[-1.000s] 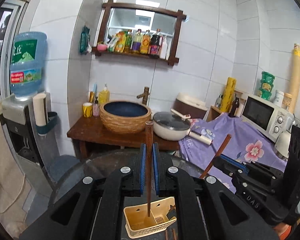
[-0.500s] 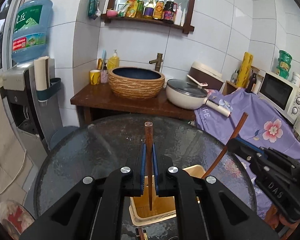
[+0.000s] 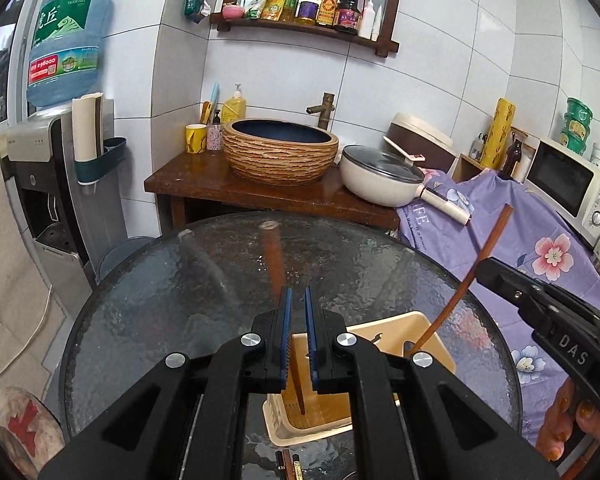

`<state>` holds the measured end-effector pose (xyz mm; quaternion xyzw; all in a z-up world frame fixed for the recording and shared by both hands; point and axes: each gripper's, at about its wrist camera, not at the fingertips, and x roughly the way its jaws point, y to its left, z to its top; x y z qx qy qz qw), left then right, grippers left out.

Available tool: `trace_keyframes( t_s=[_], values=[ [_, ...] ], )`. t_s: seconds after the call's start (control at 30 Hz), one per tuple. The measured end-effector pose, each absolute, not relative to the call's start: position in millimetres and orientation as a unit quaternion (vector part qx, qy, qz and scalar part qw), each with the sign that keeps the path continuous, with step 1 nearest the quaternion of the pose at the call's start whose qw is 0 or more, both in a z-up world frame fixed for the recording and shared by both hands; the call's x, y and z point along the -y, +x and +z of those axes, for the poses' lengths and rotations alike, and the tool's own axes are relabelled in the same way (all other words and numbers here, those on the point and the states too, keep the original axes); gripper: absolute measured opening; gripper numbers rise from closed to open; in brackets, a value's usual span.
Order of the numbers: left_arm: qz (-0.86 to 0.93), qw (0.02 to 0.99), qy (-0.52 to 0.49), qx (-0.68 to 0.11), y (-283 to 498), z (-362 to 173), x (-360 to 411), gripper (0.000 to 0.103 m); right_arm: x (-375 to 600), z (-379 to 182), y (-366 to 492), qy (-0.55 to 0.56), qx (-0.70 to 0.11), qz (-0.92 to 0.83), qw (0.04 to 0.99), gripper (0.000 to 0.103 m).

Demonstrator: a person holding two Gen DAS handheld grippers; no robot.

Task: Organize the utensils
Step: 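Lower both chopsticks into the holder and open both tools, then withdraw both open tools from the holder back toward the utensils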

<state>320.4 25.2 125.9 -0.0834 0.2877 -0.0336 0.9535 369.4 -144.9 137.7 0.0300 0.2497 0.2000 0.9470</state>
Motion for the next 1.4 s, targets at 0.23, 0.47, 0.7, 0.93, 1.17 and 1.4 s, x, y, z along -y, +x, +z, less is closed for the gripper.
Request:
trace_keyframes(
  t_s=[0.23, 0.47, 0.7, 0.93, 1.17, 1.4],
  values=[
    [-0.023, 0.968, -0.071, -0.24, 293, 137, -30, 0.066, 154, 139, 357, 0.037, -0.216, 0.188, 0.958, 0.062],
    [-0.013, 0.978, -0.075, -0.196, 240, 132, -40, 0.094, 170, 131, 329, 0.049, -0.212, 0.177, 0.96, 0.062],
    [-0.001, 0.973, -0.063, -0.224, 206, 96, -39, 0.097, 176, 101, 283, 0.022, -0.22, 0.16, 0.962, 0.072],
    [0.026, 0.955, -0.089, -0.283, 190, 39, -55, 0.097, 177, 38, 254, 0.002, -0.284, 0.148, 0.947, 0.073],
    [0.02, 0.935, -0.09, -0.342, 184, -8, -55, 0.085, 180, -22, 243, -0.002, -0.357, 0.132, 0.925, 0.073],
    [0.0, 0.921, -0.091, -0.378, 186, -32, -48, 0.063, 168, -53, 234, -0.029, -0.396, 0.128, 0.909, 0.059]
  ],
)
